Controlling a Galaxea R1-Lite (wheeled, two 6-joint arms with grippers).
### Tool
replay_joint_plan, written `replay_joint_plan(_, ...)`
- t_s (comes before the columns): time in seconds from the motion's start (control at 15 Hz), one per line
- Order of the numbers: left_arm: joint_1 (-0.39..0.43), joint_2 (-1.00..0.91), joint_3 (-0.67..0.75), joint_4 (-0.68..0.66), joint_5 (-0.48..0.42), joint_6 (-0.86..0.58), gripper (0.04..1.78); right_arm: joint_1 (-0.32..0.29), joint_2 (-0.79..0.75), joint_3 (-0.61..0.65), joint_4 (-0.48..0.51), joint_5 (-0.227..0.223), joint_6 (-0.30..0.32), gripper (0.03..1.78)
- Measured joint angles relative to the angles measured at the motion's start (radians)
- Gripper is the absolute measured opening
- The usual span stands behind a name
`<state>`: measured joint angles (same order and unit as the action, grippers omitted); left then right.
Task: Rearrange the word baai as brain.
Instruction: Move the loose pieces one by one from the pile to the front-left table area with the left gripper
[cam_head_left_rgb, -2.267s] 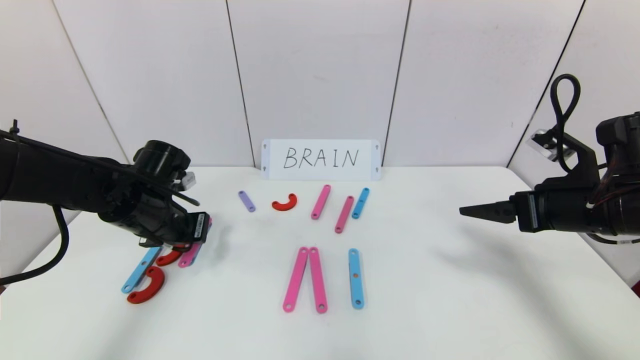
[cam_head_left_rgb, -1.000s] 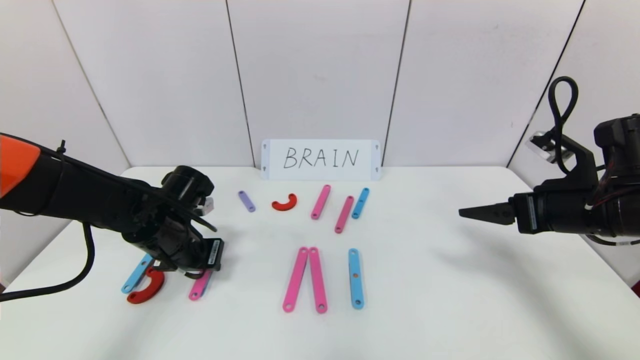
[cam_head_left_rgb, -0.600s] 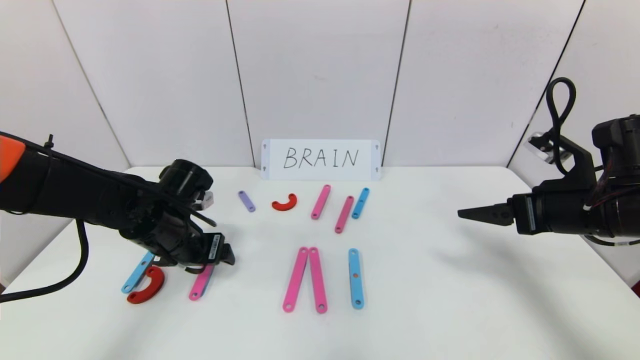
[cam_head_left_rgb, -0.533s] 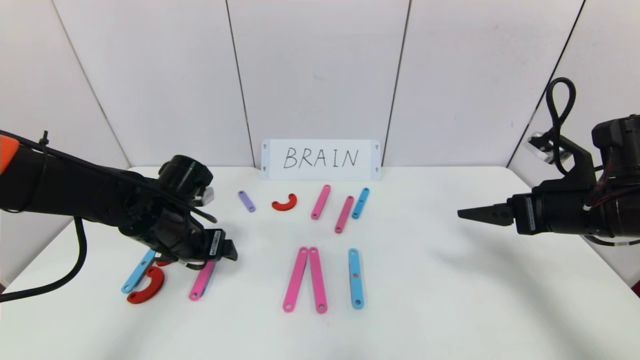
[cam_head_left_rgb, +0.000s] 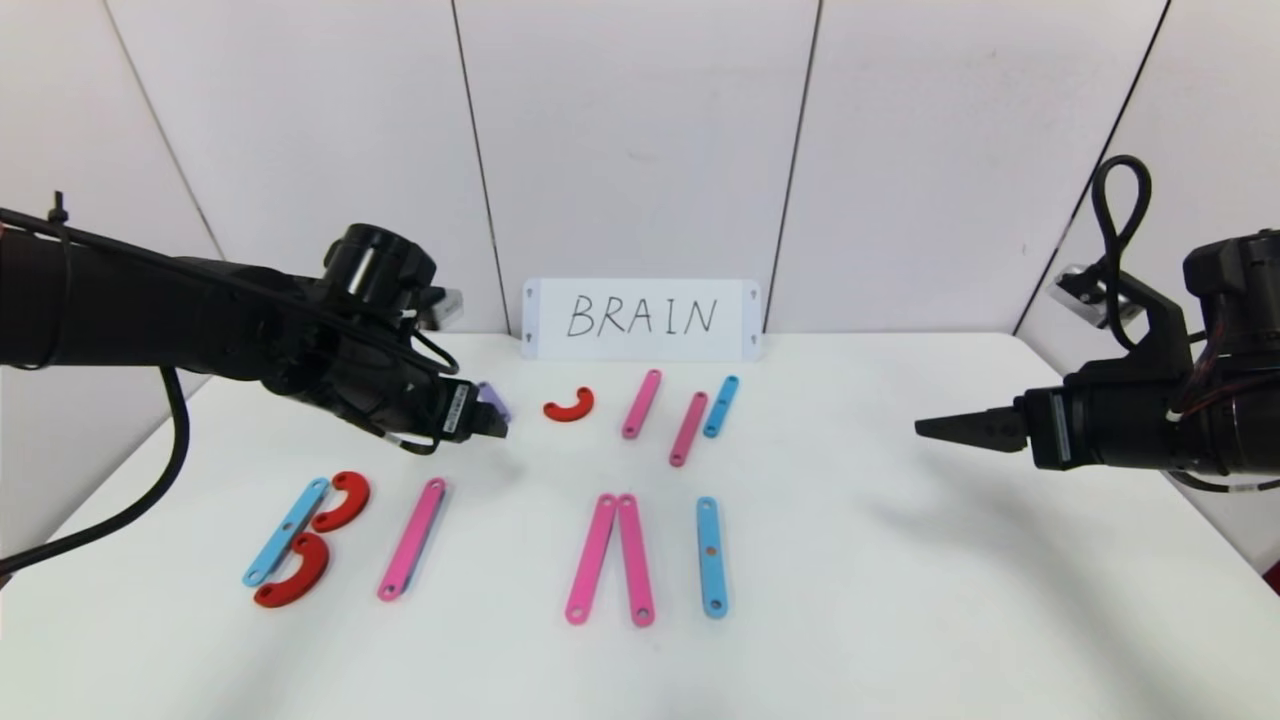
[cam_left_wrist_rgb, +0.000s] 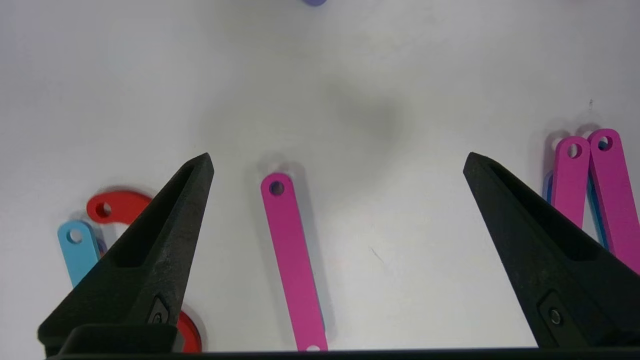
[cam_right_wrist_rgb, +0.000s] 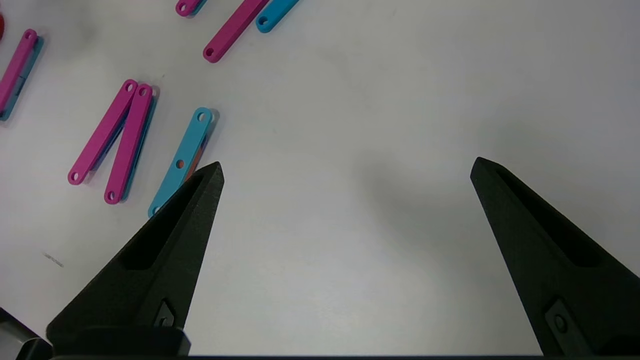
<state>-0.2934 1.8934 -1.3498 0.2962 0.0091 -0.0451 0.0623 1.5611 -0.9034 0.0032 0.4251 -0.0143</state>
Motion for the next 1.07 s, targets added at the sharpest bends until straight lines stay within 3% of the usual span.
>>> replay_joint_plan(0.47,-0.008,0.172,-0.238,0.026,-0.082,0.314,1.75,-0.003,-0.001,0.0,0.0,0.001,0.0,1.73)
replay_joint_plan(0.87,-0.044,0.341,-0.528,0.22,-0.121,0.336,1.75,-0.005,0.0,0.0,0.0,0.003,-0.001,1.73)
replay_joint_plan(1.07,-0.074,0.407,-0.595,0.23,-0.147,0.33,1.75,-0.005,0.0,0.0,0.0,0.003,0.0,1.73)
